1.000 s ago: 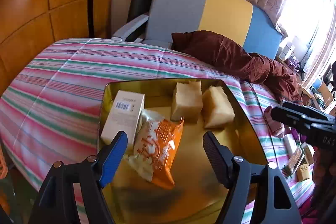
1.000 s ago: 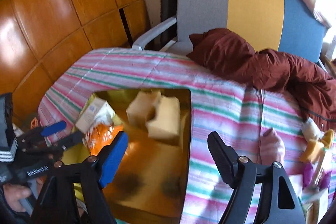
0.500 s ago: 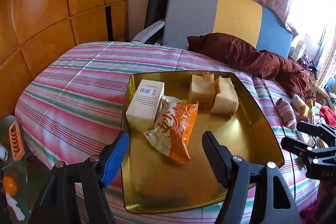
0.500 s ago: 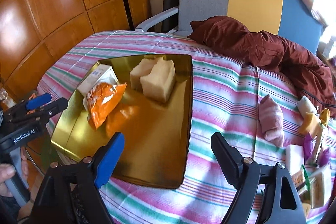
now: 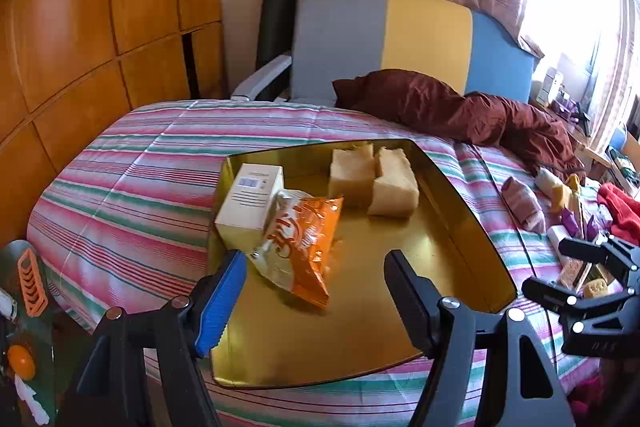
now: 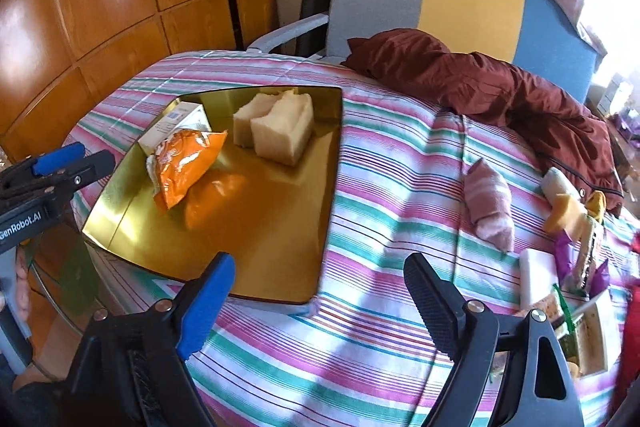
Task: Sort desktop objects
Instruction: 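Move both grippers back over the remaining items on the bedspread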
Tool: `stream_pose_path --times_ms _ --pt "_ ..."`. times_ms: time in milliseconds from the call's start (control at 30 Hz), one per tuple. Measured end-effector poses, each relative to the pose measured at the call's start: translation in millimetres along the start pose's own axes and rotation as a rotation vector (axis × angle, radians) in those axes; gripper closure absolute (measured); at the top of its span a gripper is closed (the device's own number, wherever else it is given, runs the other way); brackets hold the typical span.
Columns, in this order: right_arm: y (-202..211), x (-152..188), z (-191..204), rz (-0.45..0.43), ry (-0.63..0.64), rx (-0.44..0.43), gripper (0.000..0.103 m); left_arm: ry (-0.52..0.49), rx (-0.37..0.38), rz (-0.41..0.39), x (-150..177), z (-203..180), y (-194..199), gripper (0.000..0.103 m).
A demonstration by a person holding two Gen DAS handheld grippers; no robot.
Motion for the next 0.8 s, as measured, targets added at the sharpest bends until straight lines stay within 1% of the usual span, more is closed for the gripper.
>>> stream_pose_path --times_ms 167,400,633,700,800 --pt "7 0 -23 0.001 -0.034 0.038 0.015 -0.027 0.012 0.018 2 -10 -5 0.03" --pt "18 1 -63 0.014 -0.121 0.101 0.014 -0.06 0.04 0.036 3 -24 -9 0.03" --pt "32 3 -110 0.03 -0.188 0.194 0.014 -0.1 0.096 0.036 -1 -42 -11 0.03" --pt "36 5 -123 0.034 -0.212 0.211 0.014 -0.102 0.117 0.044 -1 -47 -12 0.03" --pt "46 6 -148 0.034 -0.258 0.24 0.014 -0.113 0.129 0.047 -1 -54 -14 0.03"
Point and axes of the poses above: each gripper's, at about its wrist camera, not at the fingertips, and y roughly against the way its jaws point, z to its left, x to its underside, the point moved 3 cm from there along -y, roughly the way its jaws point, and after that the axes turned 4 degrees about -z, right-handed, at the moved point
